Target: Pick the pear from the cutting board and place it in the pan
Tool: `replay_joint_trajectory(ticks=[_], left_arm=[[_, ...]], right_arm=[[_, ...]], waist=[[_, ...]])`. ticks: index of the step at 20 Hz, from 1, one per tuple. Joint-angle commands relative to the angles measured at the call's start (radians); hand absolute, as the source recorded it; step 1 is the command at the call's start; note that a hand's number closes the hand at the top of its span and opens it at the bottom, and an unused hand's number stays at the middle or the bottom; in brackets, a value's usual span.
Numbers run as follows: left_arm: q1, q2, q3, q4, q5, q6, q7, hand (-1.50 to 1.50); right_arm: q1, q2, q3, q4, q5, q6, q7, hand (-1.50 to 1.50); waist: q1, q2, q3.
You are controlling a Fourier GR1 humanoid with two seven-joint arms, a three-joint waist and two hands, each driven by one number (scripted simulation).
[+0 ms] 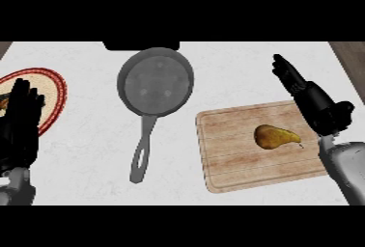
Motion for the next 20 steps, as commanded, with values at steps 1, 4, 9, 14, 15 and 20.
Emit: replay_joint_trajectory(ticks=[1,4,9,14,15,20], left_arm=[[-0.09,-0.008,-0.015,0.048,-0.011,0.0,0.043,0.0],[-0.019,0.019,-0.026,0.003,0.012,-0.057,0.035,0.0],[0.011,-0.005,-0.051,0.031,0.029,-0.089,0.022,0.0],[0.029,0.003,-0.066,0.018,0.035,-0.121,0.023,0.0],[0.035,0.002,-0.06,0.014,0.035,-0.113,0.023,0.0],[0.022,0.016,-0.063,0.016,0.058,-0.163,0.029,0.0]], right_arm=[[0.011,-0.019,-0.061,-0.027,0.029,-0.088,0.076,1.5],[-0.015,-0.037,-0.205,-0.022,0.096,-0.358,0.165,1.5],[0.121,-0.172,-0.248,0.1,0.366,-0.632,0.311,1.5],[0.251,-0.159,-0.116,-0.006,0.578,-0.732,0.56,-1.5],[0.295,-0.176,-0.099,-0.019,0.613,-0.724,0.597,-1.5],[0.294,-0.269,0.0,-0.184,0.772,-0.56,0.874,-1.5]], waist=[[-0.002,-0.022,0.024],[-0.038,-0.037,0.021],[-0.105,-0.034,0.008],[-0.086,-0.048,0.008],[-0.092,-0.051,0.008],[-0.045,-0.044,0.008]])
